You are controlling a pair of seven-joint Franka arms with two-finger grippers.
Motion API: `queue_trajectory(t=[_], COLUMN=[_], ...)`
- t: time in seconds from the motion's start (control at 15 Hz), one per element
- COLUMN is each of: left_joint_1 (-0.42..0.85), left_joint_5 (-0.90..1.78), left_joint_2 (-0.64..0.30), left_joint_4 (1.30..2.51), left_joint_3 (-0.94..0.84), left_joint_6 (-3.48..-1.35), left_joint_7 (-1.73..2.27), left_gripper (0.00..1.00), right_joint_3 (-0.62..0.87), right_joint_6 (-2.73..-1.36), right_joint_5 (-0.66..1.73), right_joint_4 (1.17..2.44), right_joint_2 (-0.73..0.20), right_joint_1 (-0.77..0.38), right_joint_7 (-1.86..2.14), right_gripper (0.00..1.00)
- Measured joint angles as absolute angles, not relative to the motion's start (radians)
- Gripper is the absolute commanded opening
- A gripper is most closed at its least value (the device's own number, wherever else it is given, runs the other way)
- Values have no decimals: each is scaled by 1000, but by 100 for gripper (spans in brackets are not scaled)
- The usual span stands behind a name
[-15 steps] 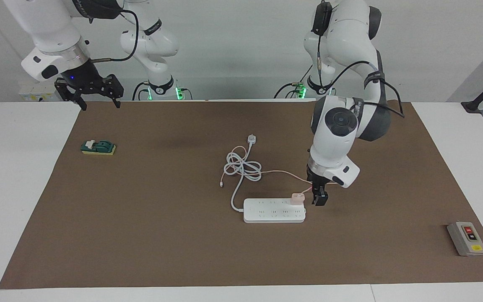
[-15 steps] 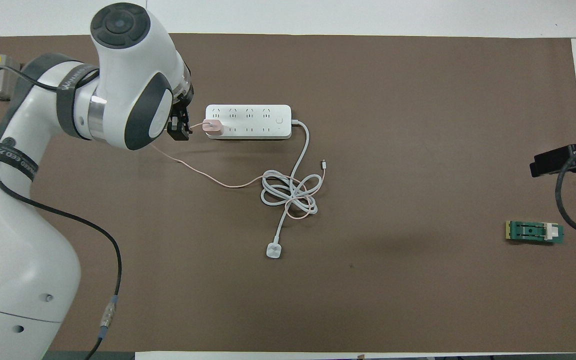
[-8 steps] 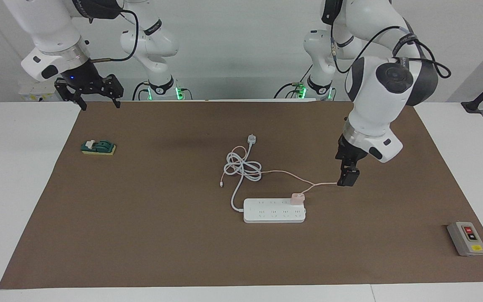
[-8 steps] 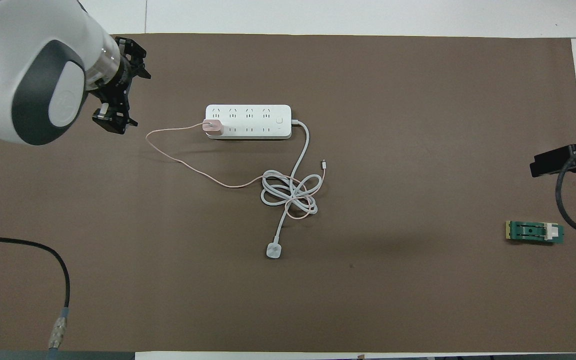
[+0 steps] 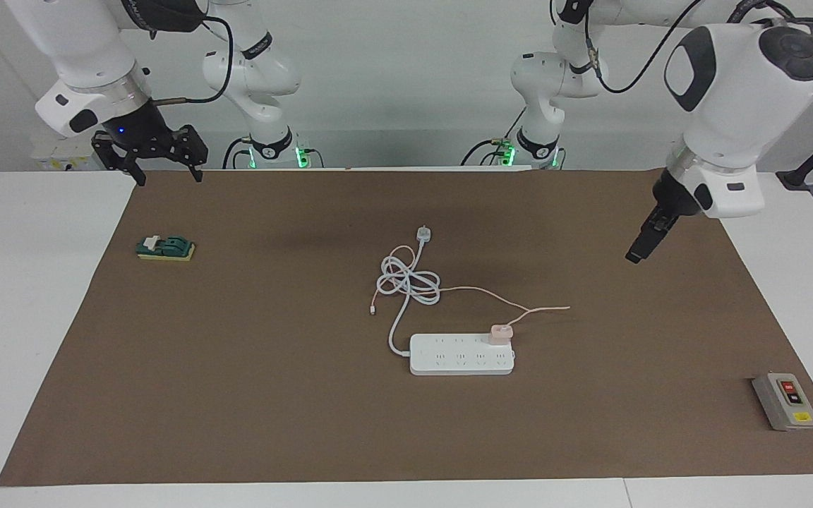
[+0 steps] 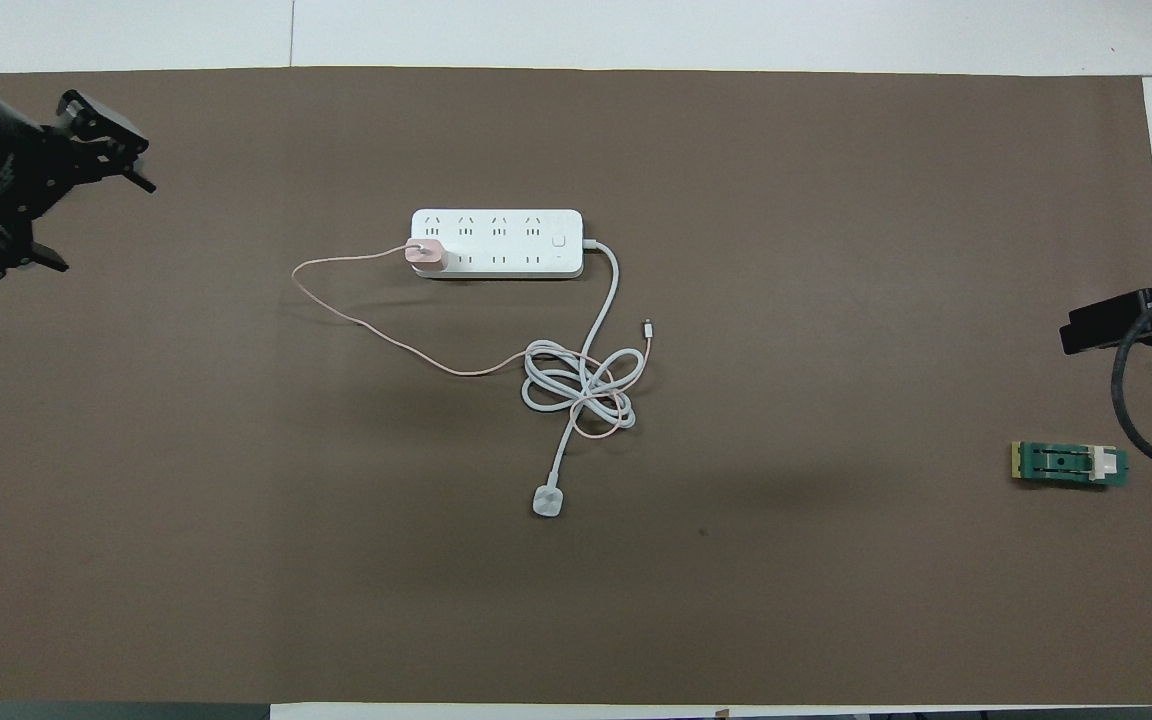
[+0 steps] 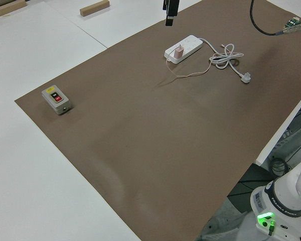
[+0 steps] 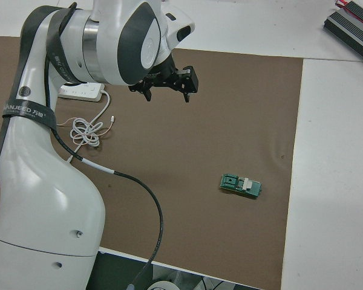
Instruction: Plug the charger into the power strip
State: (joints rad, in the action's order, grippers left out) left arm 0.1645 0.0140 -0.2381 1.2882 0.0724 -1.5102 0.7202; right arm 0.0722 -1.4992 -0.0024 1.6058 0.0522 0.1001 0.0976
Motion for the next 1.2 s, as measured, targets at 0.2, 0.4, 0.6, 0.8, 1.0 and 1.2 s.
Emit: queue_trajectory(t=[0.2,0.4,0.6,0.8,1.0,1.2], left_joint_1=[114,57,47,47,47,46], left_joint_5=[14,13,13,13,6,-6], left_joint_2=[-193,-129,-23,93,126,125], left_joint_4=[1293,1361,1527,1706,1745,1739], left_joint_3=[72,72,70,67,67,67], left_joint_6=[-1485,-1481,-1552,-1606,-1566,-1539], left_joint_7=[427,135,80,67,61,61], left_gripper=[100,100,100,100,100,100], right_joint_3=[72,72,72,72,72,72], right_joint_6=[-1499,-1499,-1499,-1499,-1499,-1499], right_joint_5=[-2,-2,-2,-2,-2,-2], right_joint_4=[1606,1606,1606,1606,1606,1606], right_joint_2=[52,52,52,52,52,52], right_joint_1=[102,111,112,112,112,112], right_joint_7=[98,98,98,98,98,98], right_gripper=[100,100,100,100,100,100])
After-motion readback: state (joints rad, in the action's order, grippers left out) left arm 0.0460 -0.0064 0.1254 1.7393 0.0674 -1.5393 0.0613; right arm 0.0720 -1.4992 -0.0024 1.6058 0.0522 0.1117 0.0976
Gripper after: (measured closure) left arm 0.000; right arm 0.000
